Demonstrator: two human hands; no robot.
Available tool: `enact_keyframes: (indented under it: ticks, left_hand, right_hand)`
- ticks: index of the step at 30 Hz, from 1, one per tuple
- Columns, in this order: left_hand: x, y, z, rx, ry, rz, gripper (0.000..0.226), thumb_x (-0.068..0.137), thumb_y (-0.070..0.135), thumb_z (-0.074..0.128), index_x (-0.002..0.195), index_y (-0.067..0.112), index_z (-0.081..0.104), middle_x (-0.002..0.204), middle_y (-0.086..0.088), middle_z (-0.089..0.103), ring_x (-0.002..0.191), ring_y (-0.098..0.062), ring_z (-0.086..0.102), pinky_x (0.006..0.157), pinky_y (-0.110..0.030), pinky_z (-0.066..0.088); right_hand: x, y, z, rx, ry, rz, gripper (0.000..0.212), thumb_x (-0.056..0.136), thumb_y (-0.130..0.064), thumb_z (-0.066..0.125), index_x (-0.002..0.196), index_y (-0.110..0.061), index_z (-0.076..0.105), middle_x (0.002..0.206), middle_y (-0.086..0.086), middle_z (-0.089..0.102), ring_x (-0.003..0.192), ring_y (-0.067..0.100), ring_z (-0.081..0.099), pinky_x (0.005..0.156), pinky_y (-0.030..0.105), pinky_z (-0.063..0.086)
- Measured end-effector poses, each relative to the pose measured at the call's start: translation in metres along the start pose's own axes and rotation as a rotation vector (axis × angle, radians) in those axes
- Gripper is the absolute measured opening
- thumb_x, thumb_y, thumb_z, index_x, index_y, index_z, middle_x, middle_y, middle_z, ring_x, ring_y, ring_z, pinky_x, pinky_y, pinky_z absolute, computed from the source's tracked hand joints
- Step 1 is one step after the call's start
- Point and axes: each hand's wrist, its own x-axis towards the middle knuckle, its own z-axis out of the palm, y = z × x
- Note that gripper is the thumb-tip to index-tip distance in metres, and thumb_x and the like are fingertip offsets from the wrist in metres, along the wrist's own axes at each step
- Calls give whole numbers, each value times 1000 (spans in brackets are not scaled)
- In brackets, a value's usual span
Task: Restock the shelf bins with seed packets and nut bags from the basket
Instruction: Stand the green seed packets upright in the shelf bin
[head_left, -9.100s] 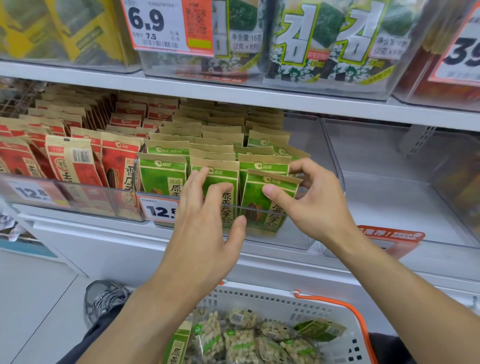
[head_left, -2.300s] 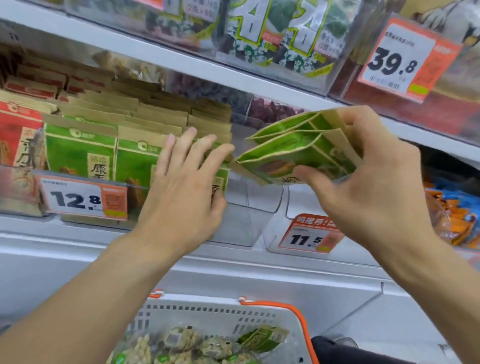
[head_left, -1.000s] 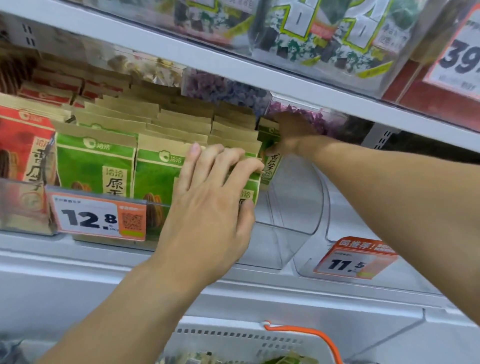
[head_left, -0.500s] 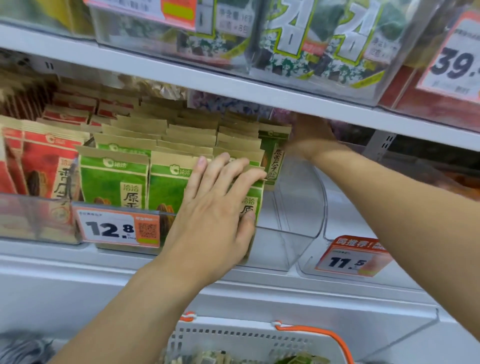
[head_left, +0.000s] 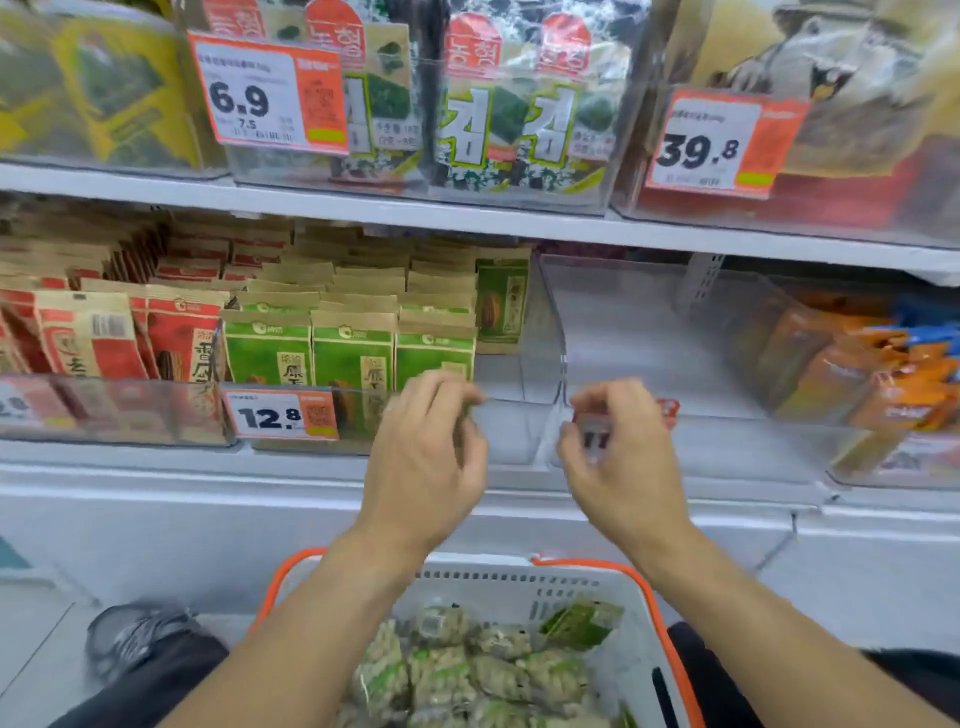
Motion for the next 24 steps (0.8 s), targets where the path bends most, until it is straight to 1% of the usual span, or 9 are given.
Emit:
enact_keyframes:
  ticks: [2, 5, 8, 11, 13, 15, 19, 22, 24]
  left_hand:
    - [-32, -2, 15, -19, -292, -137, 16, 91, 16, 53, 106, 17, 57, 104, 5, 54, 97, -19, 56, 81, -35, 45]
    - [-93, -18, 30, 107, -804, -307, 29, 96, 25, 53, 124, 17, 54, 124, 0, 53, 115, -23, 55, 89, -33, 42]
    - [-157, -32, 33, 151, -1063, -453, 39, 96, 28, 53, 133, 13, 50, 132, -6, 53, 122, -26, 53, 96, -31, 40]
    - [-222, -37, 27, 148, -1156, -691, 26, 92, 36, 52, 109, 16, 56, 104, -4, 58, 105, -27, 59, 83, -33, 44]
    - [-265, -36, 25, 232, -1193, -756, 22, 92, 37, 52, 103, 19, 59, 101, -3, 63, 98, -24, 60, 82, -32, 47]
    - [-289, -33, 26, 294, -1250, -751, 20, 91, 43, 47, 94, 26, 58, 99, 0, 65, 96, -23, 61, 85, -36, 48]
    - [-286, -27, 27, 229, -1283, -824, 18, 94, 42, 50, 78, 34, 49, 91, 3, 65, 94, -22, 61, 90, -39, 47]
    - [-277, -33, 22, 378, -1227, -852, 17, 95, 29, 49, 108, 27, 60, 128, -8, 60, 132, -31, 45, 108, -44, 39]
    - [-274, -37, 21, 488, -1217, -906, 34, 91, 20, 55, 124, 15, 55, 144, -14, 48, 139, -33, 35, 113, -43, 36]
  right_hand:
    - [-47, 9, 13, -7, -221, 125, 15, 86, -15, 66, 98, -17, 56, 94, -5, 54, 86, 13, 52, 77, 25, 42]
    - [-112, 32, 29, -131, -849, 377, 16, 91, -29, 62, 103, -20, 55, 100, 0, 62, 92, 23, 61, 79, 34, 51]
    - [-168, 58, 33, -217, -1238, 479, 38, 92, -32, 62, 125, -13, 55, 122, 10, 59, 111, 30, 59, 87, 37, 51]
    - [-225, 84, 26, -364, -1338, 591, 65, 91, -39, 62, 146, -15, 39, 151, 14, 36, 135, 34, 42, 105, 41, 44]
    - [-255, 95, 18, -531, -1380, 555, 77, 94, -52, 54, 154, -13, 25, 162, 14, 18, 146, 35, 25, 117, 45, 30]
    - [-270, 98, 12, -563, -1379, 500, 82, 94, -60, 46, 155, -12, 19, 163, 14, 16, 148, 35, 20, 120, 46, 22]
    - [-274, 93, 10, -498, -1323, 527, 88, 86, -59, 58, 152, -14, 21, 160, 12, 23, 147, 38, 16, 120, 48, 19]
    - [-271, 86, 11, -520, -1224, 492, 83, 82, -55, 66, 145, -14, 30, 148, 14, 39, 140, 36, 27, 116, 44, 24]
    - [-268, 81, 16, -476, -1118, 482, 76, 82, -49, 70, 141, -15, 35, 139, 12, 47, 129, 32, 40, 107, 39, 35]
